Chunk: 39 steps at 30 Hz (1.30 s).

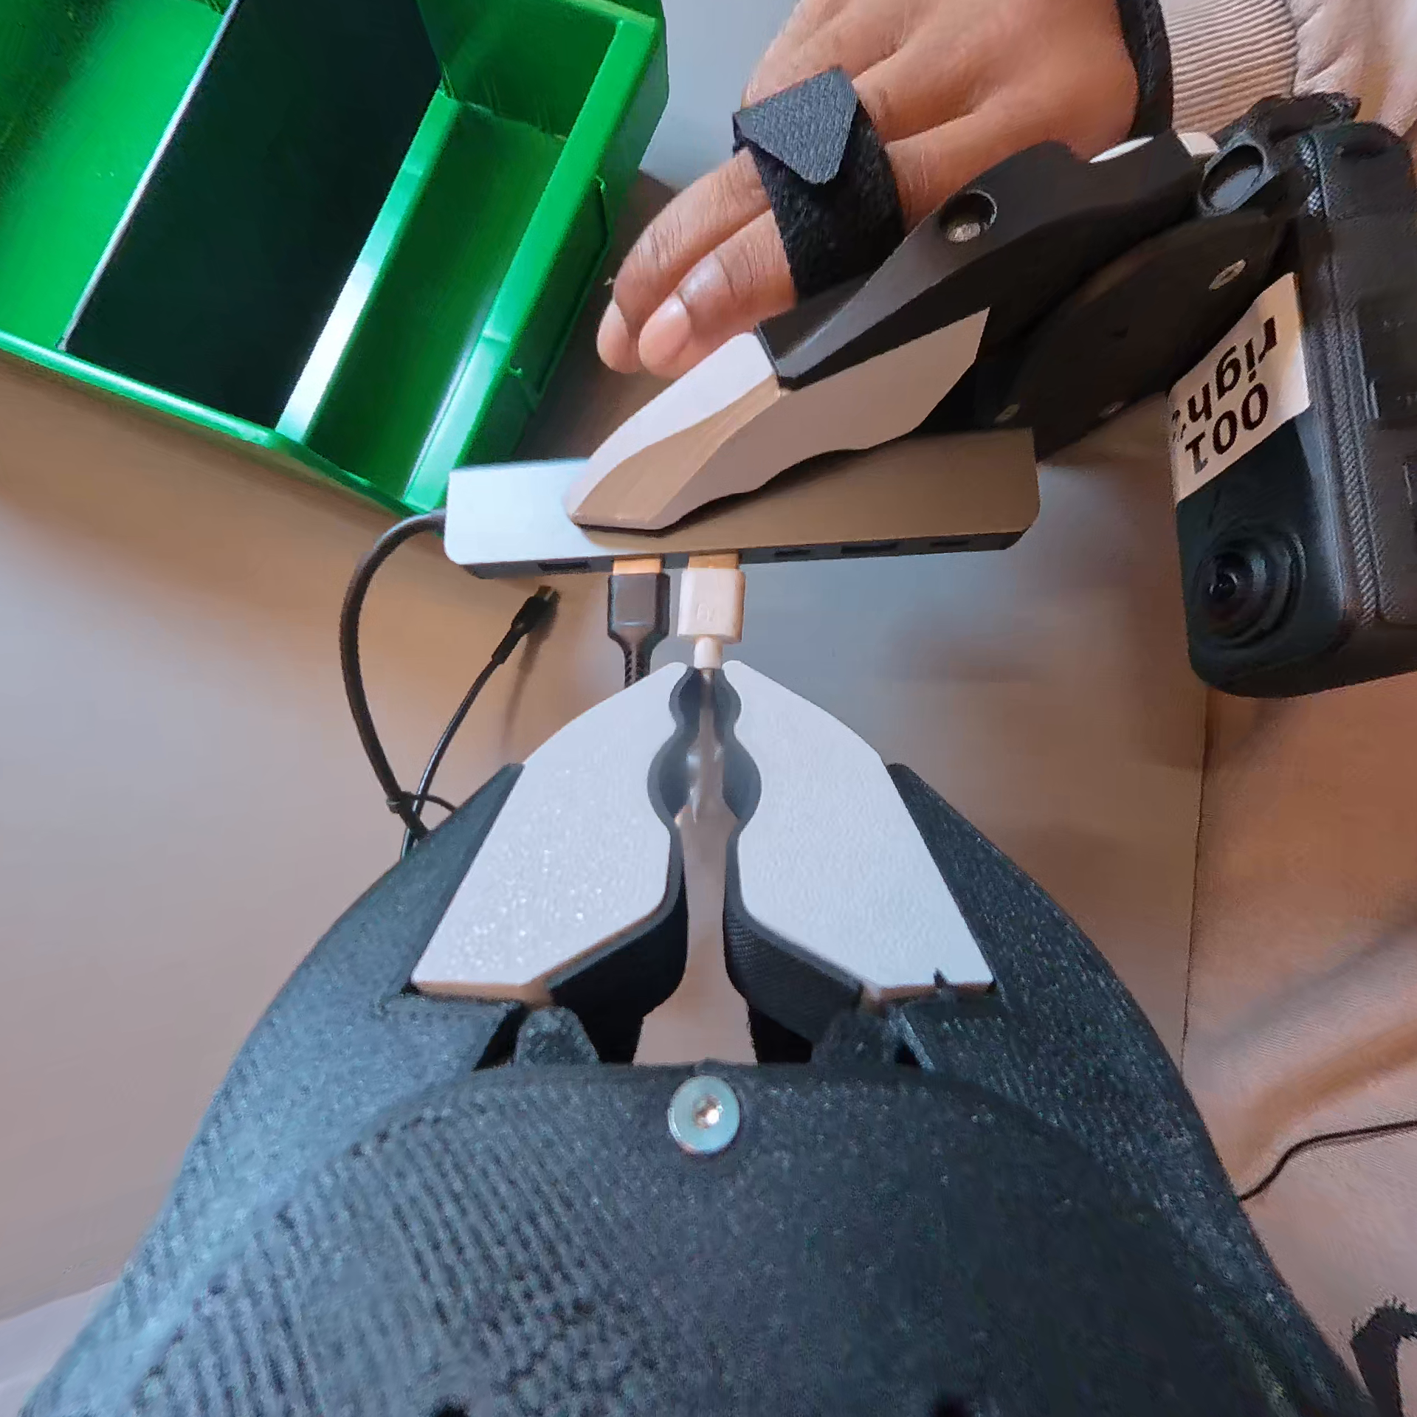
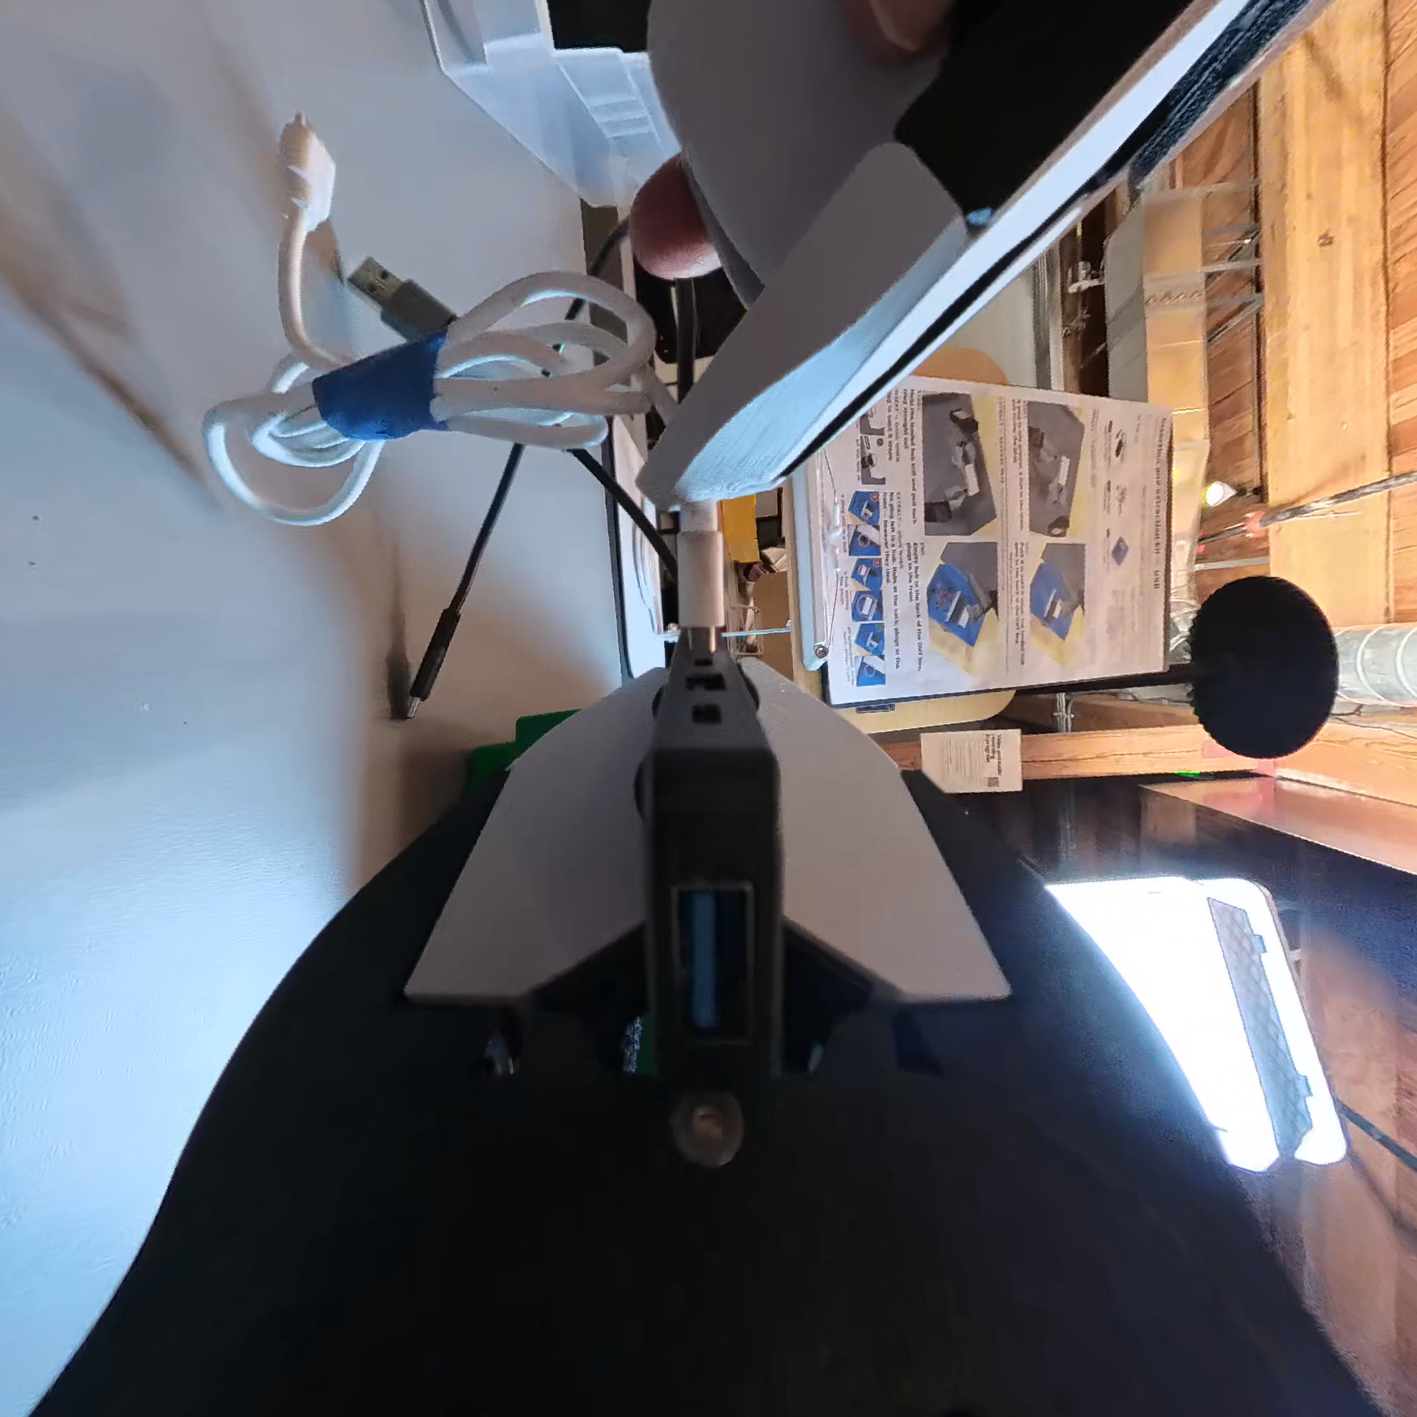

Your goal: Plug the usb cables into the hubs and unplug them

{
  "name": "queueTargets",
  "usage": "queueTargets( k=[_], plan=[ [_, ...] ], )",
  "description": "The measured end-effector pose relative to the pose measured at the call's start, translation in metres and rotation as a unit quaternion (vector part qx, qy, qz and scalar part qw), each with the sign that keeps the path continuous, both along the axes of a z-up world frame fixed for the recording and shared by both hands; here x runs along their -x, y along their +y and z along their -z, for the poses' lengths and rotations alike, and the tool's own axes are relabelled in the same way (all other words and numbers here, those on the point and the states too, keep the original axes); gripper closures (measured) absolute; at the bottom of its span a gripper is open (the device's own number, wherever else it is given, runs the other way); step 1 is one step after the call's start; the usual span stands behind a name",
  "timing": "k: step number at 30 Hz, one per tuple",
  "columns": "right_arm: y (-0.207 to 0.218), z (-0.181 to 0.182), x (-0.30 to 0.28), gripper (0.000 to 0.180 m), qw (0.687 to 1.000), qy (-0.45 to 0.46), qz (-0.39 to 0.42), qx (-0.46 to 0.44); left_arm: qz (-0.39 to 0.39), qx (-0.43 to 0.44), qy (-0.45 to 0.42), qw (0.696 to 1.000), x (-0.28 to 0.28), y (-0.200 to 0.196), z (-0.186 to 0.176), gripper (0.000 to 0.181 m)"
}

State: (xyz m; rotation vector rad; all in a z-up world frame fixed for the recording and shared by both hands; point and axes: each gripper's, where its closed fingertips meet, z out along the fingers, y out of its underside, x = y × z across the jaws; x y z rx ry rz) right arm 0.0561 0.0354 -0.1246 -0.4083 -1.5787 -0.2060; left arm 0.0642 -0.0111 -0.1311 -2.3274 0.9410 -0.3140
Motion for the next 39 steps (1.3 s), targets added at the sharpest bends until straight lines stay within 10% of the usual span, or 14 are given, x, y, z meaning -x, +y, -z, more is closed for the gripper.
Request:
queueTargets(
  k=[25,30,34,39],
  plan=[
    [0.017,-0.020,-0.007,0.168,0.987,0.071,-0.004,0.147,-0.069,-0.270,-0.085,0.957,0.063,-0.019,-0.046,0.163],
    [0.006,-0.034,-0.008,0.166,0.927,0.107,-0.092,0.347,-0.087,-0.318,-0.104,0.938,0.084,-0.011,-0.043,0.159],
    [-0.005,-0.048,-0.012,0.162,0.793,0.102,-0.174,0.575,-0.072,-0.337,-0.146,0.927,0.081,-0.011,-0.046,0.158],
    [0.019,-0.061,-0.023,0.169,0.817,0.055,-0.123,0.561,-0.077,-0.359,-0.135,0.920,0.092,-0.017,-0.054,0.158]
  ],
)
